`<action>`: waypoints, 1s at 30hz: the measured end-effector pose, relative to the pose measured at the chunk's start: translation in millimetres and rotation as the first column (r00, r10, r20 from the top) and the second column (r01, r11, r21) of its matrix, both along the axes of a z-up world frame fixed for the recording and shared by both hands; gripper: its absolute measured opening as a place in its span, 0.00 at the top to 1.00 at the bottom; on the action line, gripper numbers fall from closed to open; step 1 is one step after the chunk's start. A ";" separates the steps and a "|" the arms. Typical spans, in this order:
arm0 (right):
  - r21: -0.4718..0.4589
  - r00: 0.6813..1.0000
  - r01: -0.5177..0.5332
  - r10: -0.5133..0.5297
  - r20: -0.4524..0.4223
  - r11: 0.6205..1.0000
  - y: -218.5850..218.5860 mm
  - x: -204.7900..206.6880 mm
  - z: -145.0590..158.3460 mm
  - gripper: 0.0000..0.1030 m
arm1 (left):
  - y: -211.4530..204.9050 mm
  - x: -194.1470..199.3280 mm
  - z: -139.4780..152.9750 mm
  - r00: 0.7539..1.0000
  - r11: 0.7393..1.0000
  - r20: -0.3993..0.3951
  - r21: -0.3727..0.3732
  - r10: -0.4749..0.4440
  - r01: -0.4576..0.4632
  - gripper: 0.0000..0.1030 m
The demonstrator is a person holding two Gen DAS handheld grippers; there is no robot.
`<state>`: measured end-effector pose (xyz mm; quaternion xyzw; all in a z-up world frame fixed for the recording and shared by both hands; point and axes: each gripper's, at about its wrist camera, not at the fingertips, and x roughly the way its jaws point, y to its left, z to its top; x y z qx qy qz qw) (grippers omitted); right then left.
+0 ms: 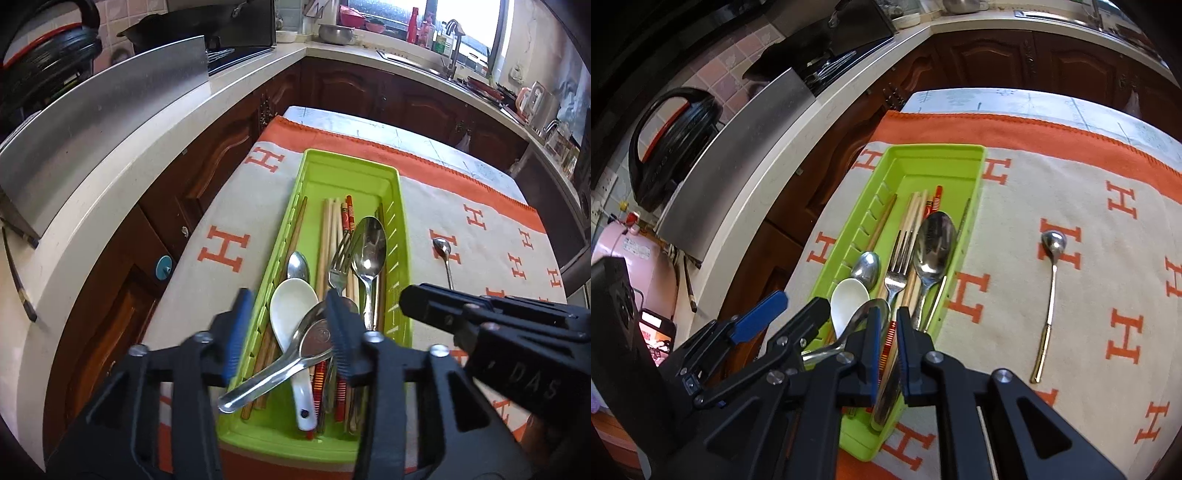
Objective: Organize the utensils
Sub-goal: 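Lower the held fork and spoon into the green tray and open both tools, then move right tool to the gold-handled small spoon and close on it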
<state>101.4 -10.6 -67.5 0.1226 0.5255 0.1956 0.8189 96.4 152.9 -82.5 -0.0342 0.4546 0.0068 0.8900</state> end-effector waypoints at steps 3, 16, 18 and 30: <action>0.003 1.000 0.015 -0.015 0.002 1.000 -6.8 -3.6 0.6 0.92 | -3.3 -5.6 3.7 1.000 1.000 0.014 -0.007 -0.008 0.008 0.55; -0.006 0.995 0.099 -0.099 0.001 0.995 -44.7 -21.7 -3.8 0.92 | -26.3 -23.8 14.4 0.998 0.998 0.037 0.035 -0.049 0.047 0.54; -0.004 0.994 0.113 -0.113 -0.002 0.994 -51.0 -22.1 -5.0 0.92 | -29.6 -25.4 15.3 0.998 0.998 0.038 0.034 -0.055 0.053 0.54; 0.017 0.983 0.181 -0.180 -0.030 0.983 -79.5 -18.2 -14.1 0.92 | -45.7 -27.9 17.7 0.995 0.995 0.041 0.058 -0.086 0.083 0.54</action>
